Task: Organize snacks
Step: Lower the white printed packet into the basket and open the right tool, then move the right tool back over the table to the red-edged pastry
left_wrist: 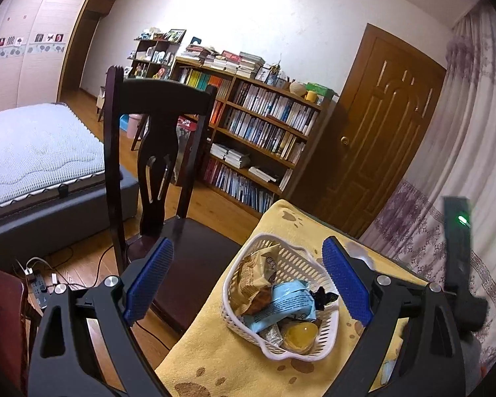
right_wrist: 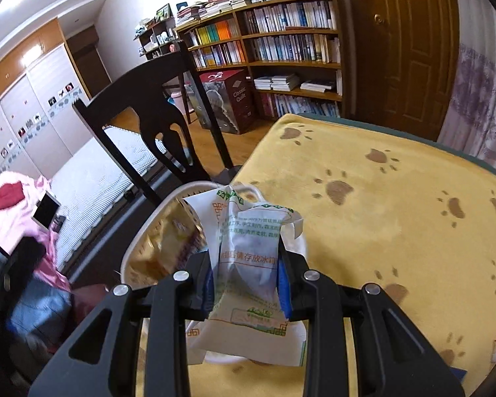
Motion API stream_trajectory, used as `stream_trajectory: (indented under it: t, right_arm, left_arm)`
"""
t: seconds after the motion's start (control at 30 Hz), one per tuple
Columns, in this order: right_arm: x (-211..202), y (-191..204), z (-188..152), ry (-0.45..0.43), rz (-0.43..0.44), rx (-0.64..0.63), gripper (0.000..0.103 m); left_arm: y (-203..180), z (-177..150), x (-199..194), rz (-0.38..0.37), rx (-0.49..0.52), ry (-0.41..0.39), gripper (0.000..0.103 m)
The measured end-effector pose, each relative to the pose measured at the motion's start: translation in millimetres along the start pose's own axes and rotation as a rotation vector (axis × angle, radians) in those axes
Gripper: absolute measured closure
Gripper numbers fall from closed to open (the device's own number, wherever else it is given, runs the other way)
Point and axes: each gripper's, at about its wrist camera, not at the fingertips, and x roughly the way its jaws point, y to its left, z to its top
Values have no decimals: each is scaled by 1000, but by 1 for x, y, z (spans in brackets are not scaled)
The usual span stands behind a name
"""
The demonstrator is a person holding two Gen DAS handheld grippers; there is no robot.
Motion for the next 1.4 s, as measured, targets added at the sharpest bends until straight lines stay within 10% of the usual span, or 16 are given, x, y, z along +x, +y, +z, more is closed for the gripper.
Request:
stream_trajectory:
  t: [0.4, 1.4]
  right_arm:
    - [45, 0, 17, 49, 142, 179, 68]
    - [12, -38, -34, 42, 71, 163, 68]
  left_arm:
    - [-4, -2, 6, 1, 0, 8, 10]
    - [-16, -3, 0, -12, 27, 10, 10]
